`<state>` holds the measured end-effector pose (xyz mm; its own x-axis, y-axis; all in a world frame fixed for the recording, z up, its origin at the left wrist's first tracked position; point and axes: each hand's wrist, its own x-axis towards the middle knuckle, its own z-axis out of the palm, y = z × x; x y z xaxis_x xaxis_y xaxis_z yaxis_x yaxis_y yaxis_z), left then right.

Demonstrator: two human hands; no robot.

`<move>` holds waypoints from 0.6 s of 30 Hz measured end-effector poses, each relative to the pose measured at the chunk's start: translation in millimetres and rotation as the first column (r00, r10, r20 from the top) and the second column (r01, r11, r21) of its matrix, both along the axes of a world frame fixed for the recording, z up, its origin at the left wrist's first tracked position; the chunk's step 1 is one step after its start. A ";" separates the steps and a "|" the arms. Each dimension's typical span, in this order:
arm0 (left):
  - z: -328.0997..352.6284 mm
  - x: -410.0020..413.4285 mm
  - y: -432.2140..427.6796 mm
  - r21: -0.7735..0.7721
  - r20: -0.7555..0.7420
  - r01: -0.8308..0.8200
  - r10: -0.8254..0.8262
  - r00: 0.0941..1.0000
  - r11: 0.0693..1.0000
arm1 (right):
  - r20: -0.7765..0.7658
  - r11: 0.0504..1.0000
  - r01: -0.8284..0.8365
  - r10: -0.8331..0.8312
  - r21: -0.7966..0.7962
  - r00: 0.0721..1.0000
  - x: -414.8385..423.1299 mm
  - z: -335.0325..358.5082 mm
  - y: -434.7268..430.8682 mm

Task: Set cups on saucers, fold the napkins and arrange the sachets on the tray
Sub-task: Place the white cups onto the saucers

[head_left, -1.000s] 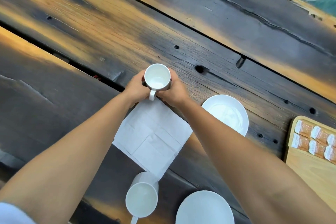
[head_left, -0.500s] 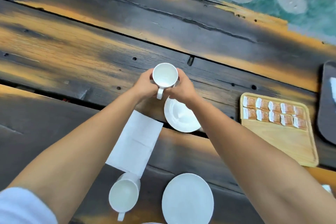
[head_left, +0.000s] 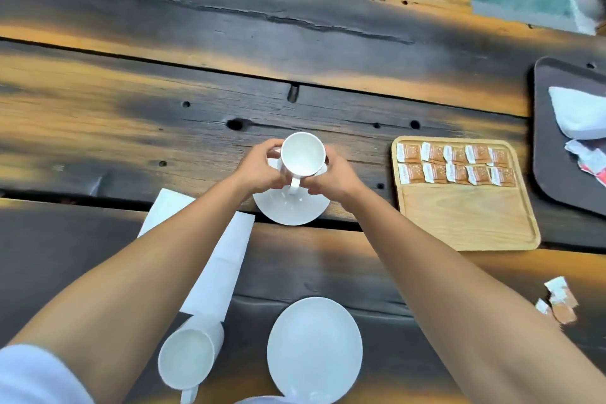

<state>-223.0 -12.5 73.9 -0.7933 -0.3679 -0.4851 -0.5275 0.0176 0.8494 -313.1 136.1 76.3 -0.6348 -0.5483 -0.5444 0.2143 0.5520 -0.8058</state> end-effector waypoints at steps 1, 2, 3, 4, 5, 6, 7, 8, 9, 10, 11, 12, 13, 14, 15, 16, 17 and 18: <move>-5.5 3.3 0.9 -0.006 0.006 -0.013 0.013 1.000 1.000 | 0.014 1.000 -0.006 0.006 -0.003 1.000 1.9 -4.4 -0.2; -10.6 6.8 2.3 -0.006 0.014 -0.029 0.029 0.999 1.000 | 0.027 1.000 -0.014 0.014 -0.006 1.000 3.4 -8.3 -0.1; -15.2 10.3 3.9 0.000 0.024 -0.044 0.044 0.999 0.999 | 0.036 1.000 -0.022 0.022 -0.006 0.999 5.1 -11.8 0.3; -19.7 14.0 5.4 0.004 0.035 -0.054 0.054 0.998 0.999 | 0.047 1.000 -0.030 0.030 -0.002 0.998 7.0 -15.9 1.0; -23.7 17.7 6.8 0.004 0.047 -0.061 0.061 0.997 0.998 | 0.056 0.999 -0.035 0.034 0.006 0.998 9.5 -19.6 1.9; -27.3 20.8 8.2 0.004 0.056 -0.067 0.067 0.996 0.998 | 0.061 0.999 -0.036 0.035 0.016 0.998 12.0 -23.7 2.6; -30.9 23.4 9.5 0.009 0.061 -0.075 0.074 0.995 0.997 | 0.062 0.999 -0.038 0.037 0.024 0.997 14.2 -27.2 3.6; -34.8 25.2 10.9 0.015 0.063 -0.085 0.084 0.995 0.996 | 0.062 0.999 -0.041 0.039 0.031 0.997 15.7 -30.5 4.2; -38.4 26.5 12.1 0.020 0.062 -0.094 0.093 0.994 0.995 | 0.062 0.998 -0.044 0.042 0.035 0.997 16.2 -33.0 4.8; -41.7 26.9 13.3 0.021 0.062 -0.103 0.102 0.993 0.994 | 0.061 0.998 -0.044 0.041 0.037 0.997 15.9 -35.2 5.1; -44.3 27.0 14.4 0.020 0.065 -0.111 0.110 0.992 0.994 | 0.059 0.998 -0.043 0.040 0.039 0.997 15.2 -36.8 5.4; -46.4 26.8 15.3 0.019 0.068 -0.118 0.116 0.991 0.993 | 0.057 0.998 -0.042 0.040 0.044 0.998 14.5 -38.0 5.7; -48.4 26.5 15.9 0.020 0.067 -0.122 0.121 0.990 0.992 | 0.054 0.998 -0.043 0.040 0.047 0.998 13.9 -38.9 5.8; -50.4 26.1 16.1 0.021 0.062 -0.125 0.124 0.990 0.992 | 0.053 0.998 -0.044 0.042 0.048 0.998 13.4 -39.3 5.7; -52.0 26.0 16.1 0.022 0.060 -0.127 0.126 0.990 0.992 | 0.053 0.998 -0.046 0.044 0.046 0.998 13.3 -39.5 5.7; -52.8 26.2 16.2 0.020 0.062 -0.129 0.128 0.990 0.991 | 0.053 0.998 -0.048 0.046 0.044 0.998 13.5 -39.7 5.6; -53.2 26.3 16.1 0.013 0.069 -0.131 0.130 0.989 0.991 | 0.050 0.998 -0.052 0.049 0.043 0.998 13.5 -39.6 5.5; -53.1 26.4 16.1 0.009 0.078 -0.133 0.132 0.988 0.991 | 0.048 0.998 -0.055 0.053 0.042 0.997 13.2 -39.6 5.3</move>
